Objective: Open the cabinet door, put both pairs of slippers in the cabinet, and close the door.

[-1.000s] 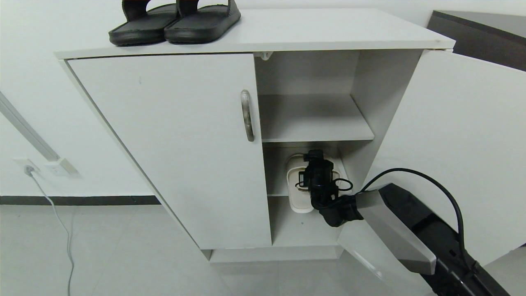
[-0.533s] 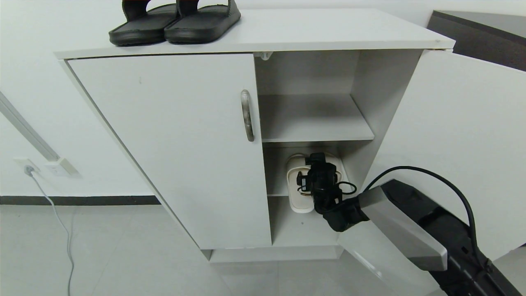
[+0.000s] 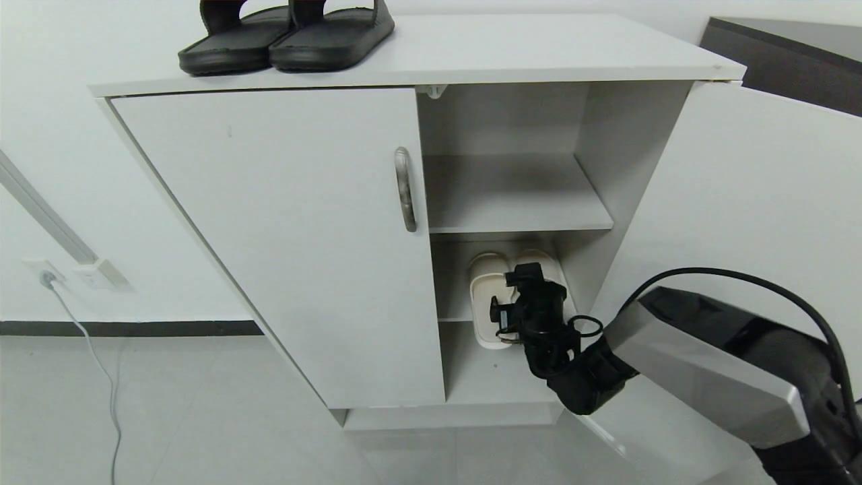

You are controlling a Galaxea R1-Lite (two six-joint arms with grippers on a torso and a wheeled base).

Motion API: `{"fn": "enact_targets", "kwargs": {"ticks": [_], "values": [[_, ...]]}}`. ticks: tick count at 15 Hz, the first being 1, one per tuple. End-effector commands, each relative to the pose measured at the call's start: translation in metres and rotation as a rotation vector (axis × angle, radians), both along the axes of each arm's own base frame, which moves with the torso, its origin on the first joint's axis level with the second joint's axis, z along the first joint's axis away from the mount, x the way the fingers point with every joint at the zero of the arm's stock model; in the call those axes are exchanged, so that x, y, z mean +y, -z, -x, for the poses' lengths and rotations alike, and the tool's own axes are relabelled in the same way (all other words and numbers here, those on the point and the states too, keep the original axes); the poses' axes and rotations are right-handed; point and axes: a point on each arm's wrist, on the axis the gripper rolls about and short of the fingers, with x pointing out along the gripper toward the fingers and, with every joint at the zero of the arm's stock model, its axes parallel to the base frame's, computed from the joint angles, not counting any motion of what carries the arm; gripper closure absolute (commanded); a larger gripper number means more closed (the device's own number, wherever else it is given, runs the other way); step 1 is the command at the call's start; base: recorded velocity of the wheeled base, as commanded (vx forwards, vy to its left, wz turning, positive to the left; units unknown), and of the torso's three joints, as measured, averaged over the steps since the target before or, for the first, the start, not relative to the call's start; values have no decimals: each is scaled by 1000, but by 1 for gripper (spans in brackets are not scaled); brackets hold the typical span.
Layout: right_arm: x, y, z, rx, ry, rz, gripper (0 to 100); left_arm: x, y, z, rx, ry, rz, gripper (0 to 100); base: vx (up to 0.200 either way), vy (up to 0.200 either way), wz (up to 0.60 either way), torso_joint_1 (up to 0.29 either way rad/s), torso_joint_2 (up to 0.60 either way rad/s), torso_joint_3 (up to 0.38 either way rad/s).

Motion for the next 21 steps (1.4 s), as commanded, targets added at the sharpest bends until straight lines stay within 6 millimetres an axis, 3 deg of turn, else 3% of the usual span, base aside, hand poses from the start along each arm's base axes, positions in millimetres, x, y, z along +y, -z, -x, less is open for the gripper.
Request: {"fn": "enact_targets", "kwargs": {"ticks": [1,5,7,16,21], "values": [[-6,-43,62,-40,-74,-30,0,0,0,0,1,1,1,100,0,0,0,0,0,0],[-13,-62,139,-15,-193,-18,0,0,0,0,1,-1,1,100,0,0,0,0,0,0],[-9,-68,160,-13,-244,-19,0,0,0,0,1,-1,1,100,0,0,0,0,0,0],[-8,-65,167,-2,-261,-8,0,0,0,0,1,1,1,100,-178,0,0,2,1,2],[-9,-63,167,4,-259,-3,0,0,0,0,1,-6,1,100,0,0,0,0,0,0]]}}
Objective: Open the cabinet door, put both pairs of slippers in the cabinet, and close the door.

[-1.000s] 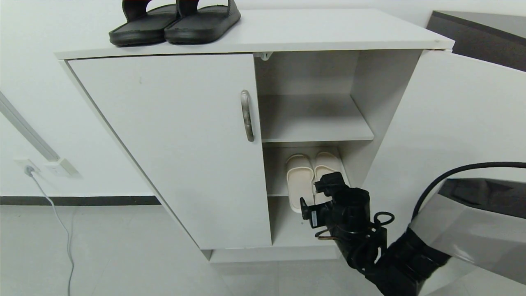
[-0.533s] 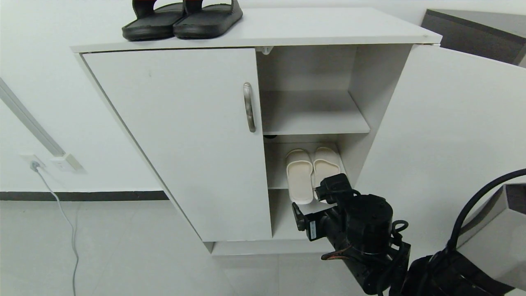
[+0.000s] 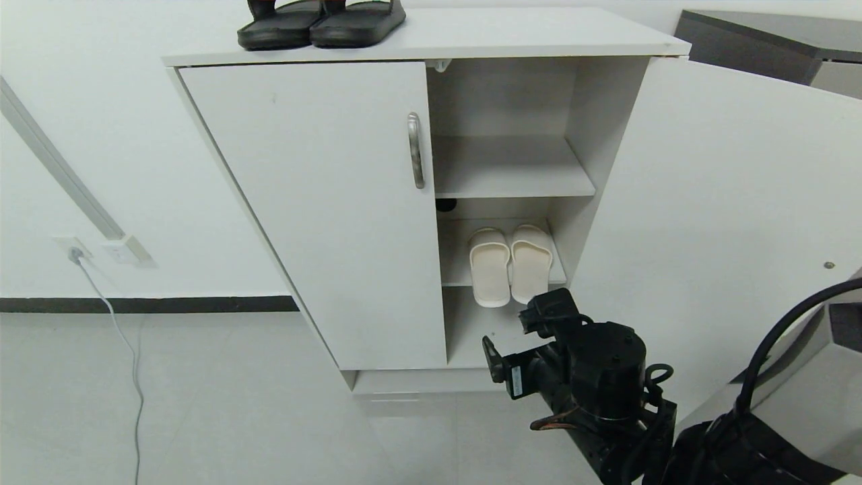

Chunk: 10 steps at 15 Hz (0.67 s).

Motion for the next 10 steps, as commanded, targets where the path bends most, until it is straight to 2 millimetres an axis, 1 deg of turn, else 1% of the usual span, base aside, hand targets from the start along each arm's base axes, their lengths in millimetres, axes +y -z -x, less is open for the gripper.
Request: {"fn": "enact_targets", "kwargs": {"ticks": [1,9,10], "values": [[0,1,0,1,-1,2,0,0,0,0,2,1,0,100,0,0,0,0,0,0],[1,0,1,-1,-2,-1,0,0,0,0,2,1,5,100,0,0,0,0,0,0],[1,0,1,0,-4,-1,0,0,0,0,2,1,5,100,0,0,0,7,2,105]]}}
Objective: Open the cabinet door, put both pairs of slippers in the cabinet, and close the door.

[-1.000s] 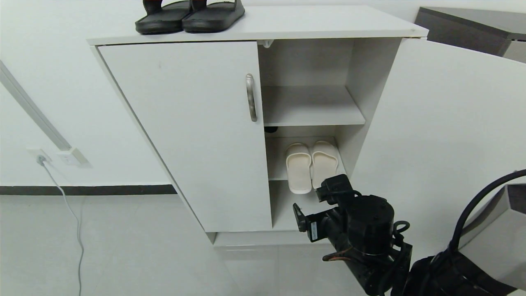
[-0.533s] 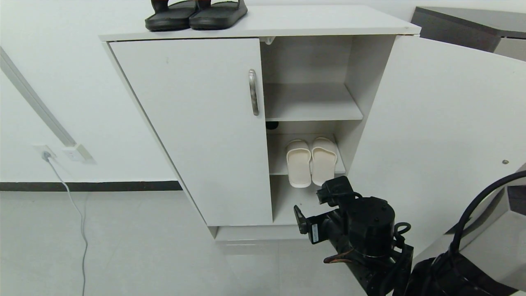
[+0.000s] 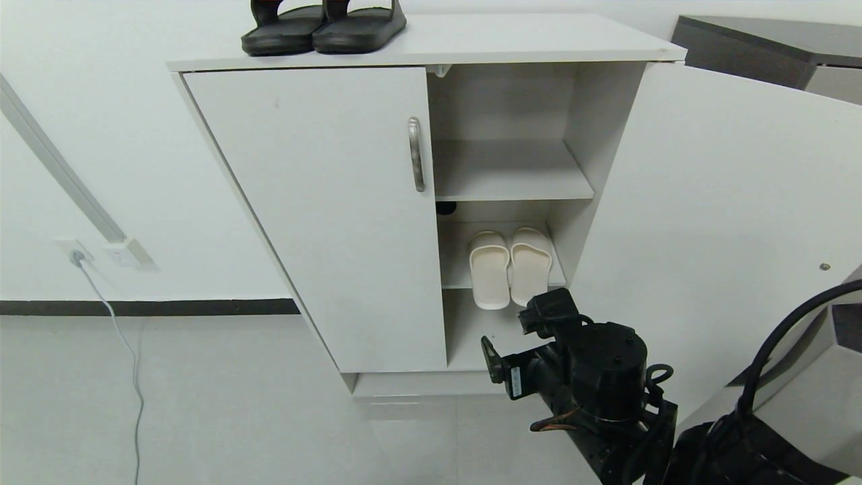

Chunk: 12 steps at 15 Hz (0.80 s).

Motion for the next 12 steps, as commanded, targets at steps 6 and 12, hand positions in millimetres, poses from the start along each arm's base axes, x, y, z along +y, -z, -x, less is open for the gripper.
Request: {"fn": "enact_targets", "kwargs": {"ticks": [6,12], "values": [[1,0,0,1,-3,1,0,0,0,0,1,-1,0,100,0,0,0,3,1,182],[1,-2,0,-12,-2,-14,0,0,0,0,1,1,0,100,0,0,0,-2,-1,134]]}}
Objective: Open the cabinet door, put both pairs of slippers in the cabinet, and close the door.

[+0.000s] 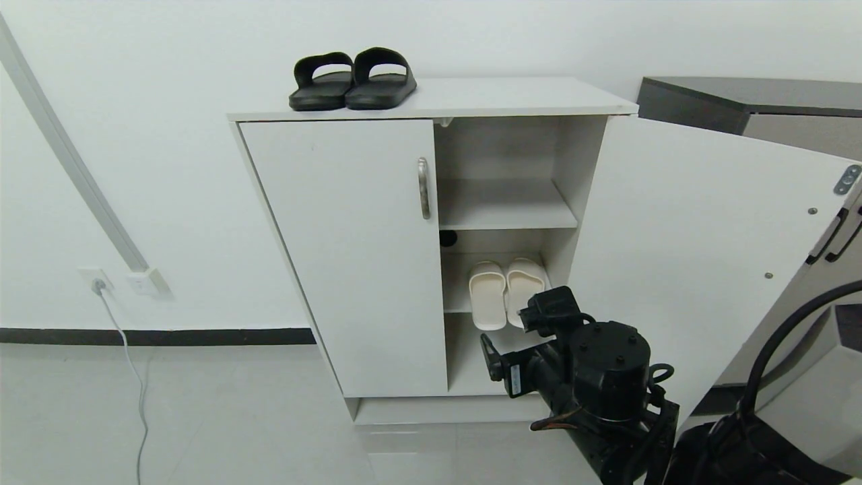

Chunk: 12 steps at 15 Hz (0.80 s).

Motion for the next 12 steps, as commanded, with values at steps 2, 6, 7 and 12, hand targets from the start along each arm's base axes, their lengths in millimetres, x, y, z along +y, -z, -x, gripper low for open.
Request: {"fn": "enact_targets", "kwargs": {"ticks": [2,6,7,12], "values": [[0,0,0,1,-1,0,0,0,0,0,2,-1,1,100,0,0,0,0,0,0],[0,1,0,1,-1,0,0,0,0,0,2,-1,3,100,0,0,0,0,0,0],[0,1,0,2,1,2,0,0,0,0,2,-1,3,100,0,0,0,0,0,0],[0,1,0,-1,-1,-2,0,0,0,0,2,-2,3,100,0,120,0,0,0,1]]}}
